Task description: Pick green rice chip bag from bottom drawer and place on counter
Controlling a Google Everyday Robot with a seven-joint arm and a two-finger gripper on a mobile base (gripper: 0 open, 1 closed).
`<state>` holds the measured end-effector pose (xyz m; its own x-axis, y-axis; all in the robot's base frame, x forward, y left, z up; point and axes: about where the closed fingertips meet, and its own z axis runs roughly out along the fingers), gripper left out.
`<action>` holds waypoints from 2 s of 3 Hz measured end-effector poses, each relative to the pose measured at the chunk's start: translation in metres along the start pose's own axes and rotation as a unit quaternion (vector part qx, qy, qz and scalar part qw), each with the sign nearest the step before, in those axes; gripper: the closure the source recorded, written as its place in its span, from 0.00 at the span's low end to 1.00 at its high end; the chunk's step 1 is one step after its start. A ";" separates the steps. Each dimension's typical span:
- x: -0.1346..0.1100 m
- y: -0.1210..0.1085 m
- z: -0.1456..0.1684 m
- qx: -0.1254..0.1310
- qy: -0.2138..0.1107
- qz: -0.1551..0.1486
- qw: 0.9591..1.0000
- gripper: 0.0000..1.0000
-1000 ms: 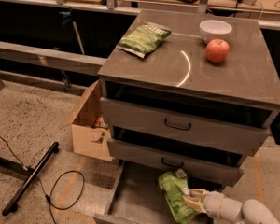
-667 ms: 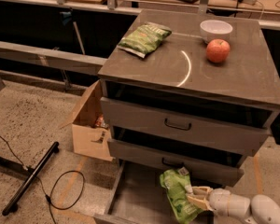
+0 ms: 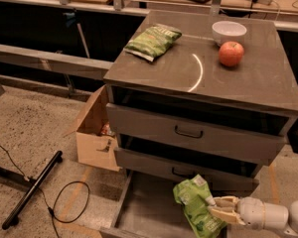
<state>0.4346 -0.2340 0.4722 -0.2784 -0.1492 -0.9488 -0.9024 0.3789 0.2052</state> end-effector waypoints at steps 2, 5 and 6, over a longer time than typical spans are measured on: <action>-0.003 0.020 0.002 -0.040 -0.005 0.000 0.999 1.00; -0.144 0.029 -0.006 -0.058 -0.038 -0.096 0.993 1.00; -0.195 0.027 -0.019 -0.041 -0.041 -0.110 0.992 1.00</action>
Offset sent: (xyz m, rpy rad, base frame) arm -0.0154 0.0100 0.0084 0.0238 0.0067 0.0784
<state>0.4579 -0.2119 0.6677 -0.0463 -0.1437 -0.9885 -0.9631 0.2690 0.0060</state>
